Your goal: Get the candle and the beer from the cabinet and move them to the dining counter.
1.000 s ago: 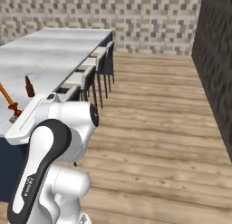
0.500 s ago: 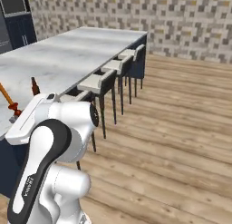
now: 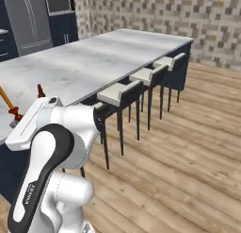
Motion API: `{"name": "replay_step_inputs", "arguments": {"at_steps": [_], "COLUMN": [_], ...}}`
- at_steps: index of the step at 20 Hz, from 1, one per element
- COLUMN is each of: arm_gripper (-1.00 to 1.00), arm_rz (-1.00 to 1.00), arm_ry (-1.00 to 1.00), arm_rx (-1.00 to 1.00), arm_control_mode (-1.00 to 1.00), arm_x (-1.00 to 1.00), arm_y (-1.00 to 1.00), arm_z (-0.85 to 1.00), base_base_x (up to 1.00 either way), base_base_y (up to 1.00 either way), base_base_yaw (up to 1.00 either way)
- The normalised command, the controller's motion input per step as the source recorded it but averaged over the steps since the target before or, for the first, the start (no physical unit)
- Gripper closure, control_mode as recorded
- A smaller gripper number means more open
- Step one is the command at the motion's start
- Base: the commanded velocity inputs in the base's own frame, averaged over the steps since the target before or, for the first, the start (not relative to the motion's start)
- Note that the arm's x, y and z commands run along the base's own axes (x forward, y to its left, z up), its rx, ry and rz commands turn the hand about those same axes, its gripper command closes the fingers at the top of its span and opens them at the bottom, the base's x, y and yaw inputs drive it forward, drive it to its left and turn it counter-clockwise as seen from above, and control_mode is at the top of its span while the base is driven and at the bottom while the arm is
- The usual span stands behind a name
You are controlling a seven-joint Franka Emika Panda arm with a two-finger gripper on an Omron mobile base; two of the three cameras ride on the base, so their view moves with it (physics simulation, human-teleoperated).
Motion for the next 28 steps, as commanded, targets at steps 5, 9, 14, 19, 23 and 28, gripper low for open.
{"name": "replay_step_inputs", "arguments": {"at_steps": [5, 9, 14, 19, 23, 28], "arm_gripper": [1.0, 1.0, 1.0, 1.0, 1.0, 1.0], "arm_rz": [0.0, 0.0, 0.0, 0.0, 0.0, 0.0], "arm_ry": [0.0, 0.0, 0.0, 0.0, 0.0, 0.0], "arm_rx": [0.0, 0.0, 0.0, 0.0, 0.0, 0.0], "arm_control_mode": [1.0, 1.0, 1.0, 1.0, 1.0, 1.0], "arm_x": [0.0, 0.0, 0.0, 0.0, 0.0, 0.0], "arm_y": [0.0, 0.0, 0.0, 0.0, 0.0, 0.0], "arm_z": [0.0, 0.0, 0.0, 0.0, 0.0, 0.0], "base_base_x": [0.54, 0.48, 0.44, 0.4, 0.42, 0.42], "base_base_y": [-0.62, -0.66, -0.69, -0.7, -0.68, -0.63], "base_base_yaw": [0.41, 0.41, 0.4, 0.4, 0.4, 0.42]}}
